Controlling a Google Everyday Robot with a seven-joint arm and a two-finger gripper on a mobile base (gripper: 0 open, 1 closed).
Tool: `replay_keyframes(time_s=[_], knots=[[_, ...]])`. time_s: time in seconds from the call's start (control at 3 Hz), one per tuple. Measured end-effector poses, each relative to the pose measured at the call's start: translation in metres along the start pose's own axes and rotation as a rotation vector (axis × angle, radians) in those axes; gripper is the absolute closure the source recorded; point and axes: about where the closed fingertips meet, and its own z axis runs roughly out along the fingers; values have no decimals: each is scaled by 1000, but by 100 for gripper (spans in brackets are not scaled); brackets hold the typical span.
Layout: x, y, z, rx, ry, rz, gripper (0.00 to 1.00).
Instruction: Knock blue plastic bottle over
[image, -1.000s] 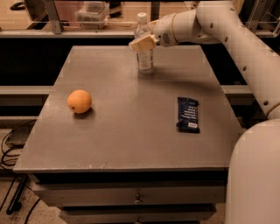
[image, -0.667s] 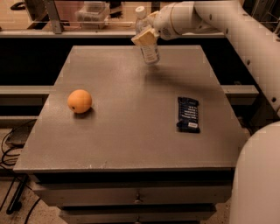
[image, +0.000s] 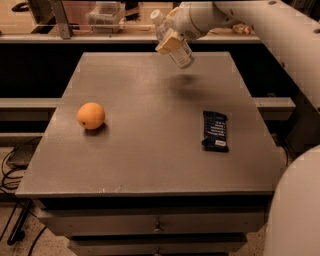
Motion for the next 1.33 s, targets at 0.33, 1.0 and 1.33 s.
replay_keyframes(time_s=[0.33,1.0,1.33], knots=[[7,25,11,-67,57,-48,61],[10,88,32,-229,65,1,7],[14,112,33,-289,28,118,0]])
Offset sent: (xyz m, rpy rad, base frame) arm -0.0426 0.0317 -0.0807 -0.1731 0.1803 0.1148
